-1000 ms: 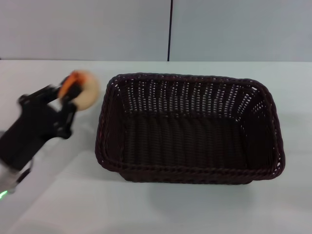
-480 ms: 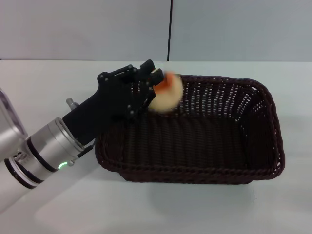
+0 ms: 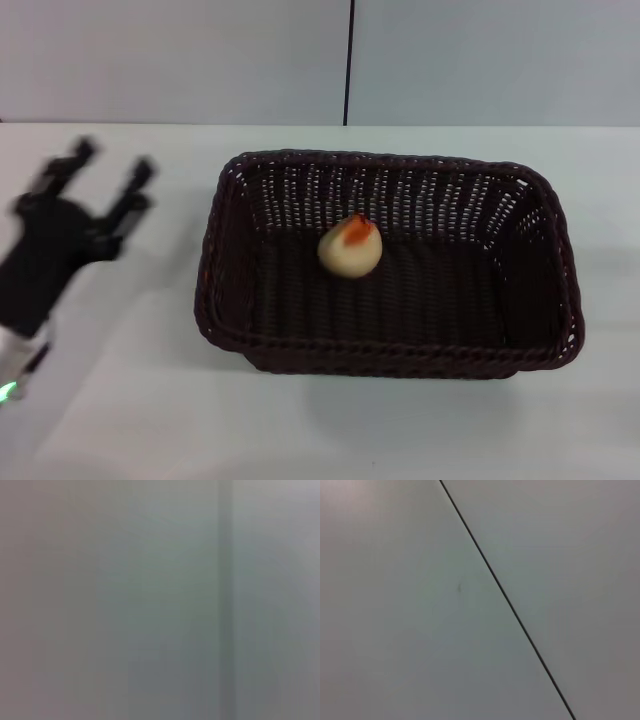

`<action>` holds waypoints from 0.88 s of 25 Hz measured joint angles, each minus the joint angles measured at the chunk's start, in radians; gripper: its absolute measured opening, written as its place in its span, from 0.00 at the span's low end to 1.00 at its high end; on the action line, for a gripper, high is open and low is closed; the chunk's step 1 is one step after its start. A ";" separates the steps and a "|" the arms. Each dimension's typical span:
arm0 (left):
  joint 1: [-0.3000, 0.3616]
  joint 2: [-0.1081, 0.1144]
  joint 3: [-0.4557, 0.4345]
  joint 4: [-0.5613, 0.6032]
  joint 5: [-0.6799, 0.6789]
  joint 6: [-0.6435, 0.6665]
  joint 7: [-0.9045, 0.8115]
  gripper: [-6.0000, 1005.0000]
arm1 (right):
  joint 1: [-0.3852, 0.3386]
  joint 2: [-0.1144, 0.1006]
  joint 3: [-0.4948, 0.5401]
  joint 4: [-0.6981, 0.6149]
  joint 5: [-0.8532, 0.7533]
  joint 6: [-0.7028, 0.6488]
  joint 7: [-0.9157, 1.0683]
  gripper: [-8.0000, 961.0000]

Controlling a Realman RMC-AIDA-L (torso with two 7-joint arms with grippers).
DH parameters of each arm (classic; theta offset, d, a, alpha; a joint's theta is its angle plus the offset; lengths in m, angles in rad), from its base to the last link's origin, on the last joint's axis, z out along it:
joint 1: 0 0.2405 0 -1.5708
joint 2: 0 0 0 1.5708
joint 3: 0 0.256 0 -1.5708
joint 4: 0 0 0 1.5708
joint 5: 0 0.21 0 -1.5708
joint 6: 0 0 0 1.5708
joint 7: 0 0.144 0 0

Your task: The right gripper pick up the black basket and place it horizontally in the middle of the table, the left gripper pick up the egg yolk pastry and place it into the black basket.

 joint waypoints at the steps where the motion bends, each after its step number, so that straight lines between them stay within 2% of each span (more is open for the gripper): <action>1: 0.041 0.000 -0.059 0.005 0.000 0.007 0.001 0.54 | 0.008 0.001 0.001 0.004 0.000 -0.001 -0.028 0.69; 2: 0.041 0.000 -0.059 0.005 0.000 0.007 0.001 0.60 | 0.008 0.001 0.001 0.004 0.000 -0.001 -0.028 0.69; 5: 0.096 -0.001 -0.121 0.007 0.000 0.008 0.019 0.77 | 0.023 0.003 0.001 0.015 0.000 -0.002 -0.051 0.69; 10: 0.149 -0.003 -0.159 0.006 0.000 -0.004 0.068 0.85 | 0.065 0.003 -0.002 0.062 -0.001 0.004 -0.059 0.69; 22: 0.154 0.000 -0.222 0.029 0.000 -0.005 0.069 0.85 | 0.067 0.005 -0.005 0.085 -0.008 -0.020 -0.130 0.69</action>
